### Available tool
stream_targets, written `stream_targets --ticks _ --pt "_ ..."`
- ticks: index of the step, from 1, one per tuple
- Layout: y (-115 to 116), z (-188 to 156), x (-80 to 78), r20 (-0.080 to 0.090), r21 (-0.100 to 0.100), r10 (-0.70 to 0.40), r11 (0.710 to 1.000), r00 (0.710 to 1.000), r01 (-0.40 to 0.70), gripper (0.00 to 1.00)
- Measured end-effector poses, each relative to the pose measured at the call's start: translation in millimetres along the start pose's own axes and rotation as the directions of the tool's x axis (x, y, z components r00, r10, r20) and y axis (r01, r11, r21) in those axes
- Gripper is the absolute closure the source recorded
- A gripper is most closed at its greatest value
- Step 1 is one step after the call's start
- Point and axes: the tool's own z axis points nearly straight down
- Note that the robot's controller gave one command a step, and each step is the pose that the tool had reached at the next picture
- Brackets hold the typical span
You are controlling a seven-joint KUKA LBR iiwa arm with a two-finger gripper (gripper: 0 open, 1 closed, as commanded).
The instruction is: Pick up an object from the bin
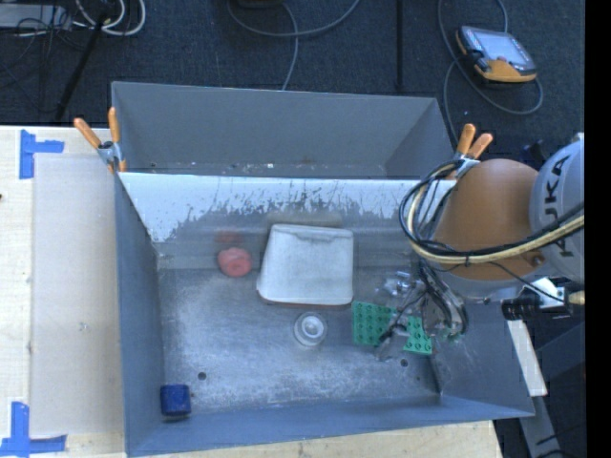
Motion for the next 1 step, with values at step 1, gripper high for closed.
stream_targets --ticks 1 --pt "3.6 -91.3 16.9 0.000 -0.001 0.002 1.000 1.000 -0.002 1.00"
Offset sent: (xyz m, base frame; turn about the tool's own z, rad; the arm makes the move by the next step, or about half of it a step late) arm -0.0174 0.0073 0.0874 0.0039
